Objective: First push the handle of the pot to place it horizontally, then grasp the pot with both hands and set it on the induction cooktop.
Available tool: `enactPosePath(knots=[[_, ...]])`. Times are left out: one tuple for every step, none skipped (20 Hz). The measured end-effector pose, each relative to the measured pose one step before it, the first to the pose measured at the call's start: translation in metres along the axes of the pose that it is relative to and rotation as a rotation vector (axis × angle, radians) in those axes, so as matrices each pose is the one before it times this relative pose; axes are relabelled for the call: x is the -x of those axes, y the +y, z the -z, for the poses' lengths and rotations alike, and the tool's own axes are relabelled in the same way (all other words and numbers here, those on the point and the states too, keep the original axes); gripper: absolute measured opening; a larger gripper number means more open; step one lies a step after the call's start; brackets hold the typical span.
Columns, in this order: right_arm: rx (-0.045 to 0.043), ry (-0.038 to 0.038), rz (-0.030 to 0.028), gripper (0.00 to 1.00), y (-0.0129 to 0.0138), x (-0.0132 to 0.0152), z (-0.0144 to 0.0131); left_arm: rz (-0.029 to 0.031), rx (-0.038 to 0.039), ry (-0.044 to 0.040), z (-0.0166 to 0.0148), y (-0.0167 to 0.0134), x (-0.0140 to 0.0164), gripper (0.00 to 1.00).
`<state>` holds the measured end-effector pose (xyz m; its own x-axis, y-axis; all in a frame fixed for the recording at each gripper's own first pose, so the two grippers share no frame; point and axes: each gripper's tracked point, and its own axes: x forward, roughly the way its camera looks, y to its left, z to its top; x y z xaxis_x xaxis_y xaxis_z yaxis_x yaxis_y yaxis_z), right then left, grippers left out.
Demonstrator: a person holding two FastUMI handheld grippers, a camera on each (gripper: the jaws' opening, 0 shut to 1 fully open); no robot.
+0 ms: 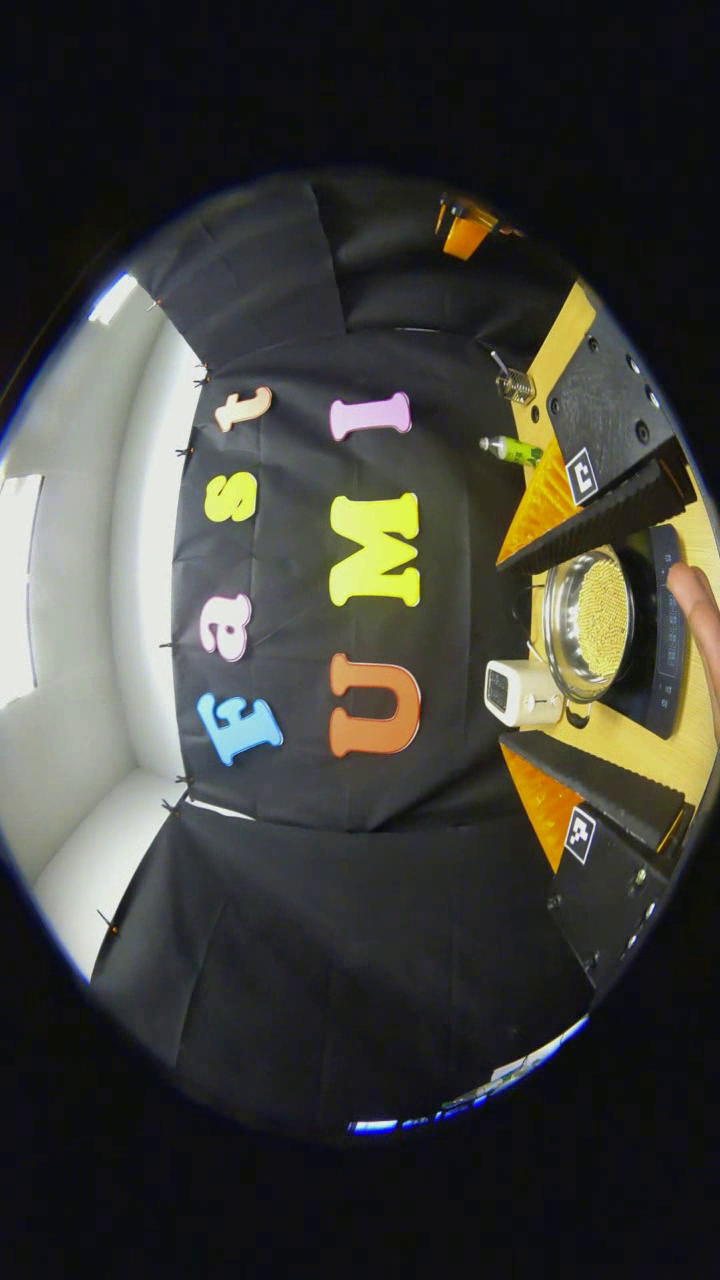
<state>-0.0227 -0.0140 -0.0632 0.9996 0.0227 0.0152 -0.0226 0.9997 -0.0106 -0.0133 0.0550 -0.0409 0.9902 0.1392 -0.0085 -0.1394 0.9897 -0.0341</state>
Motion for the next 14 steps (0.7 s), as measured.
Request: enactPosePath(knots=[[0.01372,-0.00334,0.00172,0.95,-0.00151,0.00519,-0.00302,-0.00406,0.00398,0.00596,0.00170,-0.00236,0.00522,0.94],[0.01212,0.00169,0.00393,0.95,-0.00073,0.00624,-0.00133,0.00023,-0.00024,0.00674,0.00248,-0.00184,0.00585,0.94],[0.00255,-0.00422,0.00233,0.96,0.00083,0.00162,0.00047,0.00735,-0.00287,-0.00112,-0.00143,-0.00148,0.00426,0.94],[0.00083,-0.00352,-0.00222,0.96,0.00253,0.00481,-0.00086,0.01467,-0.00083,-0.00795,-0.00192,-0.00370,0.00538,0.95],[-0.00001,-0.00275,-0.00601,0.96,0.00367,0.00473,0.00079,0.00832,0.00814,-0.00989,0.00007,-0.00399,0.00578,0.95],[-0.00025,0.00111,-0.00485,0.96,0.00199,0.00439,0.00063,0.01704,0.01378,-0.00700,0.00126,-0.00591,0.00516,0.95],[-0.00237,0.00283,0.00453,0.96,-0.00059,0.00351,0.00239,0.02506,0.00990,-0.00379,0.00260,-0.00766,0.00477,0.95],[-0.00198,0.00613,0.01958,0.98,-0.00425,0.00347,0.00051,0.02348,-0.00350,0.00107,0.00156,-0.00609,0.00314,0.95],[-0.00708,-0.00948,0.03074,0.98,-0.00745,0.00200,-0.00227,0.01736,-0.01598,0.00153,0.00142,-0.00412,0.00050,0.95],[-0.00371,-0.01455,0.02097,0.96,-0.00532,0.00317,-0.00474,0.00048,-0.02037,0.00187,0.00115,0.00047,0.00171,0.95],[-0.00010,-0.01912,0.01787,0.95,-0.00413,0.00179,-0.00320,-0.01396,-0.01506,-0.00399,-0.00195,0.00479,0.00385,0.95],[0.00133,-0.01382,0.01672,0.96,-0.00624,0.00375,-0.00299,-0.01649,-0.01037,-0.00760,-0.00060,0.00262,0.00108,0.94],[-0.00386,-0.00982,0.01386,0.96,-0.00567,0.00364,-0.00060,-0.00988,-0.00456,-0.00450,0.00125,0.00164,-0.00098,0.94],[-0.00334,-0.00297,0.00574,0.96,-0.00389,0.00295,-0.00188,-0.00211,0.00708,0.00549,0.00301,-0.00062,-0.00102,0.94]])
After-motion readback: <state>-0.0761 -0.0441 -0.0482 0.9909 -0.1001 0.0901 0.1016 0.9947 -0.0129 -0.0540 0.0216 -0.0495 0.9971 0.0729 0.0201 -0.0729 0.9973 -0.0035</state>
